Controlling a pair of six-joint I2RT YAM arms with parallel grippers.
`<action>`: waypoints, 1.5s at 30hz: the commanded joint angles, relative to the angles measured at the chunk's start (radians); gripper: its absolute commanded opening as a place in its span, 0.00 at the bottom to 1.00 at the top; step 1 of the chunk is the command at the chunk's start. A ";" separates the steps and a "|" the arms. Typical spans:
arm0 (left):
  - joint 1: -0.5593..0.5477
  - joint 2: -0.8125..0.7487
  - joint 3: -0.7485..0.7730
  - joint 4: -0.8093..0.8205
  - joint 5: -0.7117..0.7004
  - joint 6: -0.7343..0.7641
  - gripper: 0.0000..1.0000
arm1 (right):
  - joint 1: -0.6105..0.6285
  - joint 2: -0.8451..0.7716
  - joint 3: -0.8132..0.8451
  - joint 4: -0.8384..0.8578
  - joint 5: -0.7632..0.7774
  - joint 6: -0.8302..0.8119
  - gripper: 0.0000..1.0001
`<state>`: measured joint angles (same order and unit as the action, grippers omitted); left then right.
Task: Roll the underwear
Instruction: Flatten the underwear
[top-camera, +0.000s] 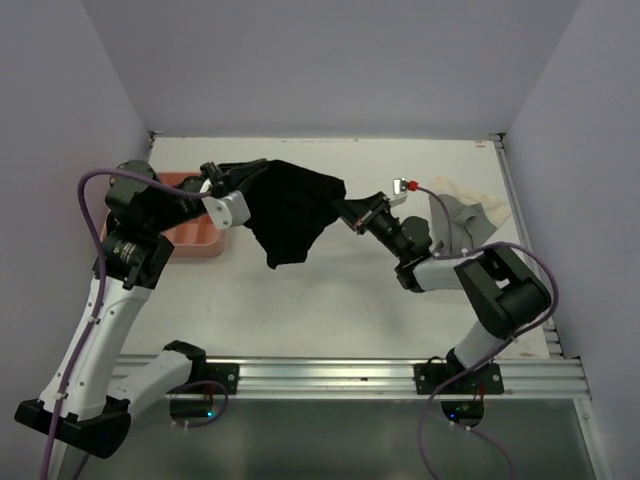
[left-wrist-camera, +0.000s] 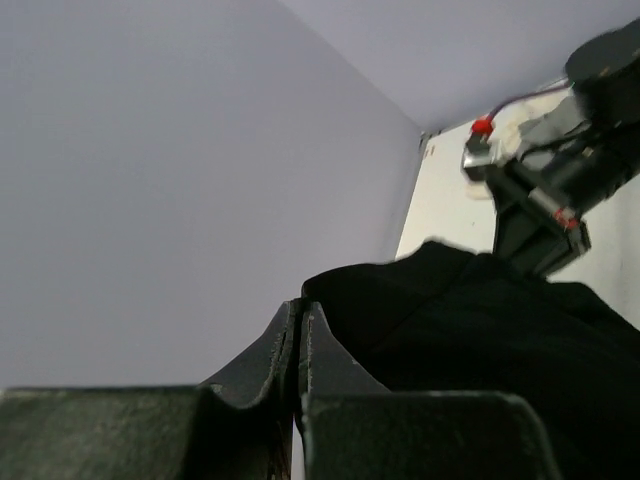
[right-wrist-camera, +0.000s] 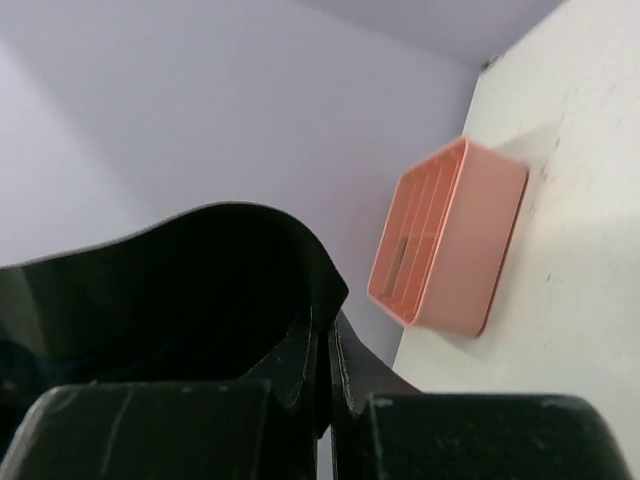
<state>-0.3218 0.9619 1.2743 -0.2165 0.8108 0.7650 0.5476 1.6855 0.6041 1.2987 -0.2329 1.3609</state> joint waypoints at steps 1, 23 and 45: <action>0.021 0.030 -0.039 0.095 -0.269 -0.118 0.00 | -0.139 -0.165 -0.041 0.281 -0.048 -0.037 0.00; 0.280 0.060 -0.267 0.199 -0.028 -0.472 0.00 | -0.224 -0.811 0.217 -1.391 -0.084 -1.111 0.00; -0.212 -0.166 -0.696 -0.175 -0.048 -0.193 0.27 | -0.150 -0.533 0.198 -1.478 -0.149 -1.036 0.60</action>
<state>-0.4706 0.7830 0.5907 -0.3641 0.8467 0.4953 0.3981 1.1912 0.7807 -0.1635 -0.4137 0.3035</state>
